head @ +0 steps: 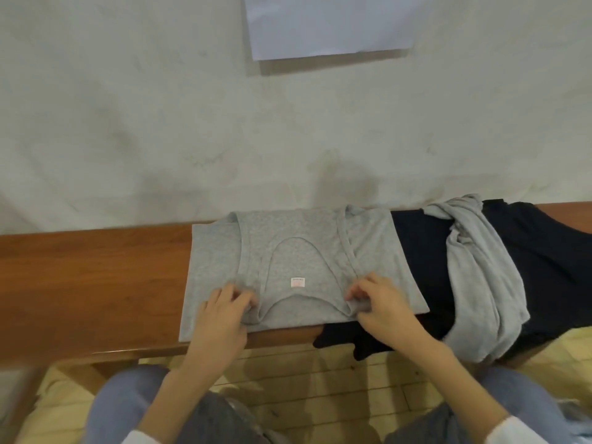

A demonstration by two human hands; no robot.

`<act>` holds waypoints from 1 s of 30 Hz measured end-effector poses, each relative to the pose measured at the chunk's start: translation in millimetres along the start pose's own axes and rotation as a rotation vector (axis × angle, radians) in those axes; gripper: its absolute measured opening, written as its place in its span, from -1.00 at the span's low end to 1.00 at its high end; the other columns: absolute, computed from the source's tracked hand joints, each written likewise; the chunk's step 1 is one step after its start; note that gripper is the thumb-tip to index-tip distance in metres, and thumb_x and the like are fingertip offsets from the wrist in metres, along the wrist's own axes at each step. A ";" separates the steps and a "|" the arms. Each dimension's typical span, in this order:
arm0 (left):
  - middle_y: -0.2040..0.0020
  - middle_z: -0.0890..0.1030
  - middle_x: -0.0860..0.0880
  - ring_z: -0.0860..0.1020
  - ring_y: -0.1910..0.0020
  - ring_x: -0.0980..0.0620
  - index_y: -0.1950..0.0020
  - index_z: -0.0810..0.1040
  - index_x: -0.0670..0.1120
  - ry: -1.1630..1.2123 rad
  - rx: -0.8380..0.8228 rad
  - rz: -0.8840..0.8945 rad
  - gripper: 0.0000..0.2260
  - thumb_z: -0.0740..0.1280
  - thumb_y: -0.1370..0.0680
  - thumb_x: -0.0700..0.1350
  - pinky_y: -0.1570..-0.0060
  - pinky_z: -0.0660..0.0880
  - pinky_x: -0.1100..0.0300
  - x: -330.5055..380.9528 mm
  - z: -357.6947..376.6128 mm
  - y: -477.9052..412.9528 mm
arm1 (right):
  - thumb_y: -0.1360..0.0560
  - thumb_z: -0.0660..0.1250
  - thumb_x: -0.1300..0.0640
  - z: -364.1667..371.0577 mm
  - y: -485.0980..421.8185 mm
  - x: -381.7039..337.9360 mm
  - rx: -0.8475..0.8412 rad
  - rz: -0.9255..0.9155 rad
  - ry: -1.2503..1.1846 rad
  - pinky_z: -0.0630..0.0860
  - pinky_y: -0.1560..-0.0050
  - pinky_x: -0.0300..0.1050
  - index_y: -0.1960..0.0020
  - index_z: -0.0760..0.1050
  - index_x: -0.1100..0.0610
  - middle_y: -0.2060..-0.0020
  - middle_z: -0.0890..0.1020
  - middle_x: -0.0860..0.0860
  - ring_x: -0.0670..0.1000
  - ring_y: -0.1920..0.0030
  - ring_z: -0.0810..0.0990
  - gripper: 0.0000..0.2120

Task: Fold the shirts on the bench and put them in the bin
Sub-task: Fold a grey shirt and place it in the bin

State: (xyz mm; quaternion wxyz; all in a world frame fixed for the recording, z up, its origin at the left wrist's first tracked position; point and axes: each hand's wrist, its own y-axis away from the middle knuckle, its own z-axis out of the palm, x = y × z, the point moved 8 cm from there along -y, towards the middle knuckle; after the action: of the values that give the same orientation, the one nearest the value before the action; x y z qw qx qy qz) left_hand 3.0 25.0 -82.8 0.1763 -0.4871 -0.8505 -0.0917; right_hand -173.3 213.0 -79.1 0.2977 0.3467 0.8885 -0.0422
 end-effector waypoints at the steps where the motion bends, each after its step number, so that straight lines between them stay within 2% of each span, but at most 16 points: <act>1: -0.09 0.48 -0.01 0.45 -0.03 -0.06 -0.04 0.56 -0.02 0.015 -0.004 -0.004 -0.71 0.36 -0.42 -0.34 0.03 0.46 0.04 0.7 -0.9 -3.8 | -0.38 0.32 0.34 -1.2 -0.9 2.2 0.061 0.011 -0.041 0.45 0.03 -0.27 0.11 0.52 -0.03 0.14 0.46 -0.17 -0.11 0.07 0.46 -0.73; 3: -0.03 0.56 -0.06 0.52 0.02 -0.11 -0.01 0.62 -0.10 0.039 0.043 0.008 -0.77 0.35 -0.45 -0.37 0.10 0.52 0.02 2.3 -7.0 -6.0 | -0.43 0.30 0.34 -6.8 -1.7 2.0 0.139 0.003 -0.069 0.37 0.10 -0.37 0.16 0.54 -0.04 0.18 0.48 -0.18 -0.14 0.12 0.47 -0.74; 8: 0.17 0.54 -0.07 0.54 0.26 -0.11 0.07 0.65 -0.16 -0.014 0.087 0.076 -0.72 0.40 -0.33 -0.47 0.38 0.51 0.04 0.0 -19.3 9.1 | -0.46 0.28 0.31 -15.3 4.8 3.7 0.168 -0.017 -0.028 0.36 0.10 -0.37 0.10 0.64 0.10 0.17 0.49 -0.14 -0.09 0.11 0.47 -0.80; 10: 0.11 0.57 -0.08 0.57 0.16 -0.17 0.05 0.65 -0.12 -0.054 0.031 0.081 -0.72 0.40 -0.36 -0.44 0.25 0.55 -0.03 -0.1 -12.4 16.8 | -0.45 0.27 0.33 -8.9 9.2 5.6 0.084 -0.046 -0.009 0.41 -0.02 -0.28 0.06 0.64 0.10 0.16 0.46 -0.16 -0.10 0.07 0.45 -0.77; 12: -0.03 0.57 -0.03 0.52 -0.05 -0.12 -0.05 0.64 -0.06 -0.071 -0.014 0.057 -0.75 0.38 -0.43 -0.30 -0.04 0.48 -0.03 4.0 -7.3 22.2 | -0.45 0.26 0.34 -4.5 15.4 7.1 0.013 -0.041 -0.071 0.40 -0.08 -0.32 0.01 0.63 0.08 0.13 0.47 -0.18 -0.11 0.03 0.45 -0.74; 14: -0.10 0.54 0.05 0.46 -0.15 -0.03 -0.09 0.62 0.00 -0.108 0.025 -0.008 -0.79 0.36 -0.47 -0.13 -0.16 0.37 0.06 13.8 -12.9 21.7 | -0.47 0.27 0.32 -16.8 23.0 19.6 0.125 0.072 -0.221 0.41 -0.05 -0.32 -0.02 0.61 0.05 0.07 0.52 -0.12 -0.11 0.01 0.50 -0.74; 16: -0.11 0.53 0.02 0.46 -0.13 -0.04 -0.06 0.62 -0.01 -0.116 0.078 -0.013 -0.83 0.35 -0.50 -0.09 -0.14 0.37 0.06 37.7 -13.7 14.9 | -0.50 0.25 0.29 -35.2 40.6 47.7 0.362 0.286 -0.394 0.43 0.05 -0.28 -0.05 0.55 0.03 0.01 0.54 -0.07 -0.08 -0.01 0.52 -0.77; 18: -0.10 0.54 -0.05 0.51 -0.08 -0.09 -0.05 0.62 -0.07 0.004 0.095 0.084 -0.83 0.37 -0.47 -0.18 -0.10 0.44 0.05 81.9 -0.6 3.0 | -0.54 0.23 0.28 -38.6 61.4 77.0 0.502 0.508 -0.722 0.47 0.12 -0.24 -0.04 0.51 0.09 0.00 0.57 0.05 0.02 -0.01 0.57 -0.84; 20: -0.19 0.52 -0.10 0.50 -0.15 -0.12 -0.11 0.60 -0.11 0.127 0.066 0.250 -0.78 0.35 -0.47 -0.21 -0.19 0.43 0.04 137.6 18.9 -9.2 | -0.57 0.20 0.28 -23.9 72.3 86.6 0.474 0.656 -1.110 0.58 0.16 -0.11 0.02 0.50 0.20 0.09 0.60 0.18 0.13 0.08 0.62 -0.90; 22: -0.43 0.33 -0.11 0.27 -0.42 -0.12 -0.33 0.46 -0.11 0.096 -0.029 0.346 -0.62 0.29 -0.51 -0.17 -0.46 0.13 0.04 185.1 44.7 -17.3 | -0.59 0.18 0.29 -14.6 76.2 83.6 0.388 0.678 -1.153 0.61 0.21 -0.08 0.06 0.49 0.24 0.18 0.62 0.21 0.15 0.18 0.66 -0.87; 23: -0.51 0.18 -0.11 0.11 -0.51 -0.09 -0.44 0.32 -0.12 0.038 -0.051 0.358 -0.53 0.27 -0.53 -0.15 -0.49 -0.08 0.07 201.9 55.9 -22.5 | -0.59 0.17 0.30 -12.4 77.0 82.5 0.369 0.667 -1.134 0.61 0.23 -0.09 0.05 0.50 0.26 0.19 0.63 0.20 0.14 0.20 0.66 -0.86; 25: -0.57 0.00 -0.12 -0.05 -0.55 -0.07 -0.54 0.10 -0.14 -0.112 -0.090 0.355 -0.41 0.23 -0.55 -0.14 -0.45 -0.23 0.08 217.0 82.6 -30.8 | -0.59 0.18 0.31 -6.6 78.9 82.8 0.374 0.659 -1.140 0.61 0.22 -0.09 0.04 0.52 0.27 0.19 0.65 0.20 0.14 0.19 0.67 -0.86; 26: -0.56 0.03 -0.12 -0.01 -0.55 -0.07 -0.54 0.10 -0.14 -0.140 -0.096 0.350 -0.41 0.24 -0.56 -0.14 -0.46 -0.19 0.06 216.4 92.0 -32.6 | -0.58 0.19 0.30 -5.1 79.4 83.6 0.387 0.667 -1.166 0.61 0.22 -0.09 0.04 0.52 0.27 0.19 0.66 0.20 0.14 0.18 0.67 -0.87; 27: -0.54 0.16 -0.13 0.13 -0.52 -0.06 -0.51 0.20 -0.14 -0.163 -0.090 0.366 -0.44 0.27 -0.54 -0.13 -0.46 -0.06 0.05 215.5 97.7 -35.0 | -0.58 0.20 0.30 -3.3 81.0 86.6 0.396 0.684 -1.181 0.61 0.23 -0.09 0.03 0.53 0.27 0.19 0.66 0.21 0.14 0.18 0.68 -0.87; 29: -0.34 0.51 -0.08 0.47 -0.32 -0.01 -0.32 0.52 -0.09 -0.151 -0.026 0.412 -0.61 0.31 -0.49 -0.12 -0.34 0.32 0.07 213.1 103.2 -37.9 | -0.58 0.21 0.31 -0.1 81.2 87.9 0.390 0.708 -1.241 0.63 0.27 -0.11 0.02 0.54 0.31 0.21 0.67 0.21 0.14 0.20 0.68 -0.86; 30: -0.23 0.60 -0.05 0.56 -0.22 0.02 -0.20 0.60 -0.06 -0.119 -0.012 0.409 -0.68 0.23 -0.49 -0.11 -0.25 0.43 0.08 212.4 101.6 -38.9 | -0.58 0.20 0.32 3.6 80.2 86.1 0.364 0.722 -1.311 0.63 0.28 -0.11 0.01 0.54 0.34 0.22 0.67 0.22 0.14 0.20 0.68 -0.85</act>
State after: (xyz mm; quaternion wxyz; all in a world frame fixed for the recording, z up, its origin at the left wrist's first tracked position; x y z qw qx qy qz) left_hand -150.3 207.6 -93.1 0.1377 -0.6551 -0.7423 -0.0303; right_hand -170.2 323.5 -119.6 0.6971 0.5626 0.3412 -0.2848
